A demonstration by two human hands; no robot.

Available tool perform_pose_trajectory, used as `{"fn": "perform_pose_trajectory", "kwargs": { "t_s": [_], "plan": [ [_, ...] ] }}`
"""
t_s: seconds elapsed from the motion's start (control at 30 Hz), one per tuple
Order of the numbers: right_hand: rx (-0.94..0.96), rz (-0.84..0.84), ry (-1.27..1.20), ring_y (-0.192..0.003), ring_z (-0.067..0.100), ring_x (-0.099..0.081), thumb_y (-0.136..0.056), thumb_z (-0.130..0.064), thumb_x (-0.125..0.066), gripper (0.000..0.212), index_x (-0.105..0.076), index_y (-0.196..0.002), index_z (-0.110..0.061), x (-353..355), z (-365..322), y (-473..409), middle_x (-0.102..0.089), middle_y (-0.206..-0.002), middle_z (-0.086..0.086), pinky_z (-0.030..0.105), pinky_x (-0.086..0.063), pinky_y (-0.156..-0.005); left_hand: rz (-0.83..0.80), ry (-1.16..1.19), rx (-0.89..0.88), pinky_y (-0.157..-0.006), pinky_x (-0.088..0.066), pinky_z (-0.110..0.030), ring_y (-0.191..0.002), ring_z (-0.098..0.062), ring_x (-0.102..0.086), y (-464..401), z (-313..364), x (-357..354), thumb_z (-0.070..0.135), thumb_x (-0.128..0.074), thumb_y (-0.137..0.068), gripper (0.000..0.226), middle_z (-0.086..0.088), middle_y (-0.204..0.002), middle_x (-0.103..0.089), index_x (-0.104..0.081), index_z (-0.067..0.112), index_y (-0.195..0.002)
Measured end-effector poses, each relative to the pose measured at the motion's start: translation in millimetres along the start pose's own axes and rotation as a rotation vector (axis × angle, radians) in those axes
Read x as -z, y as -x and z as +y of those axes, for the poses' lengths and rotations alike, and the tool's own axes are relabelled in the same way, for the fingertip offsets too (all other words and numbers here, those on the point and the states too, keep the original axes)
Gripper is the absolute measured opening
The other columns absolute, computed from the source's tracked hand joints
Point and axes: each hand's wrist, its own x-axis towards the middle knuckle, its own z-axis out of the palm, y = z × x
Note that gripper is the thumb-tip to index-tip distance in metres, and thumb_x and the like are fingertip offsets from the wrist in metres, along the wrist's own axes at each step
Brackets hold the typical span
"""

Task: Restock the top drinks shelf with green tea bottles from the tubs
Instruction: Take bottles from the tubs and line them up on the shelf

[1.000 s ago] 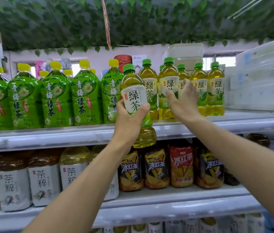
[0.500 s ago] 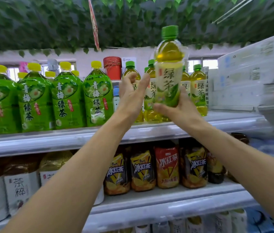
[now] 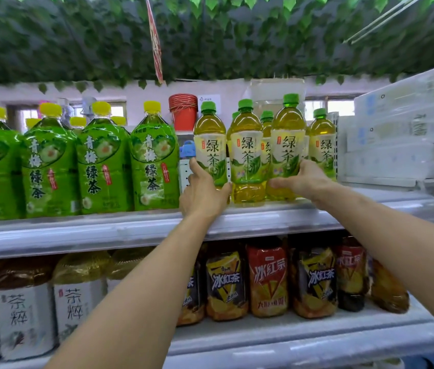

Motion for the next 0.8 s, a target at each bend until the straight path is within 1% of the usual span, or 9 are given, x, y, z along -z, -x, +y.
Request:
{"fn": "perform_pose_trajectory", "kwargs": {
  "t_s": [0.07, 0.13, 0.23, 0.4, 0.5, 0.57, 0.63, 0.7, 0.8],
  "plan": [
    [-0.008, -0.02, 0.016, -0.102, 0.021, -0.056, -0.077, -0.015, -0.083, 0.036, -0.057, -0.102, -0.016, -0.4, 1.1, -2.7, -0.061, -0.09, -0.004, 0.032, -0.041, -0.092, 0.031, -0.007, -0.002, -0.088, -0.045, -0.045, -0.128, -0.036, -0.053, -0.9, -1.2, -3.8, 0.049, -0.059, -0.095, 0.096, -0.011, -0.151, -0.043, 0.003, 0.009, -0.156],
    [-0.032, -0.045, 0.046, -0.099, 0.02, -0.054, -0.078, -0.019, -0.083, 0.034, -0.055, -0.097, -0.015, -1.0, 0.7, -5.4, -0.059, -0.09, -0.003, 0.031, -0.037, -0.089, 0.066, -0.014, -0.007, -0.088, -0.045, -0.045, -0.126, -0.036, -0.054, 0.0, -1.7, -7.1, 0.048, -0.06, -0.094, 0.094, -0.011, -0.149, -0.045, -0.001, 0.009, -0.155],
    [-0.051, -0.08, 0.087, -0.108, 0.023, -0.055, -0.076, -0.025, -0.085, 0.054, -0.055, -0.119, -0.011, -3.7, 1.8, -11.9, -0.064, -0.11, 0.005, 0.035, -0.04, -0.094, 0.087, -0.017, -0.009, -0.09, -0.045, -0.046, -0.126, -0.036, -0.054, 1.7, -1.6, -8.7, 0.048, -0.061, -0.094, 0.094, -0.011, -0.149, -0.044, -0.001, 0.01, -0.156],
    [-0.056, -0.092, 0.137, -0.112, 0.026, -0.055, -0.078, -0.027, -0.083, 0.056, -0.053, -0.123, -0.013, -4.0, 2.5, -16.6, -0.062, -0.114, 0.006, 0.042, -0.041, -0.105, 0.09, -0.022, -0.004, -0.083, -0.042, -0.042, -0.124, -0.035, -0.055, 3.5, -1.6, -6.6, 0.049, -0.06, -0.093, 0.095, -0.01, -0.15, -0.044, 0.0, 0.011, -0.156],
    [-0.065, -0.092, 0.223, -0.112, 0.027, -0.054, -0.079, -0.035, -0.081, 0.065, -0.048, -0.128, -0.008, -2.9, 0.5, -12.5, -0.06, -0.118, 0.008, 0.042, -0.043, -0.103, 0.073, -0.051, -0.014, -0.081, -0.04, -0.041, -0.124, -0.035, -0.054, 4.7, -2.2, -6.0, 0.05, -0.057, -0.095, 0.098, -0.011, -0.151, -0.042, 0.006, 0.01, -0.157],
    [-0.036, -0.091, 0.337, -0.114, 0.03, -0.055, -0.084, -0.042, -0.075, 0.075, -0.041, -0.138, -0.003, -2.1, -0.9, -4.4, -0.059, -0.124, 0.013, 0.043, -0.045, -0.1, 0.03, -0.084, -0.015, -0.088, -0.044, -0.044, -0.128, -0.036, -0.052, 5.0, -1.9, -2.9, 0.05, -0.053, -0.098, 0.099, -0.012, -0.155, -0.038, 0.014, 0.008, -0.158],
    [0.046, -0.03, 0.477, -0.124, 0.034, -0.05, -0.091, -0.043, -0.065, 0.075, -0.032, -0.144, -0.002, -1.2, -3.8, 14.6, -0.052, -0.137, 0.017, 0.044, -0.043, -0.102, -0.022, -0.091, -0.023, -0.097, -0.044, -0.046, -0.134, -0.036, -0.047, 6.4, -1.3, 3.6, 0.049, -0.05, -0.1, 0.099, -0.015, -0.159, -0.033, 0.019, 0.007, -0.157],
    [0.142, 0.049, 0.58, -0.135, 0.035, -0.039, -0.095, -0.044, -0.059, 0.074, -0.028, -0.148, -0.005, 0.0, -3.6, 38.5, -0.041, -0.147, 0.019, 0.047, -0.037, -0.107, -0.05, -0.066, -0.082, -0.11, -0.036, -0.046, -0.144, -0.034, -0.035, 16.4, -2.8, 11.9, 0.048, -0.049, -0.101, 0.096, -0.016, -0.164, -0.023, 0.015, 0.005, -0.157],
    [0.309, 0.105, 0.624, -0.139, 0.033, -0.032, -0.096, -0.043, -0.057, 0.071, -0.027, -0.152, -0.012, -2.4, -0.8, 84.8, -0.034, -0.151, 0.015, 0.046, -0.033, -0.108, 0.001, -0.056, -0.25, -0.125, -0.018, -0.042, -0.154, -0.026, -0.015, 57.6, -16.6, 26.1, 0.049, -0.049, -0.101, 0.089, -0.01, -0.168, -0.01, 0.004, 0.009, -0.16]
  ]
}}
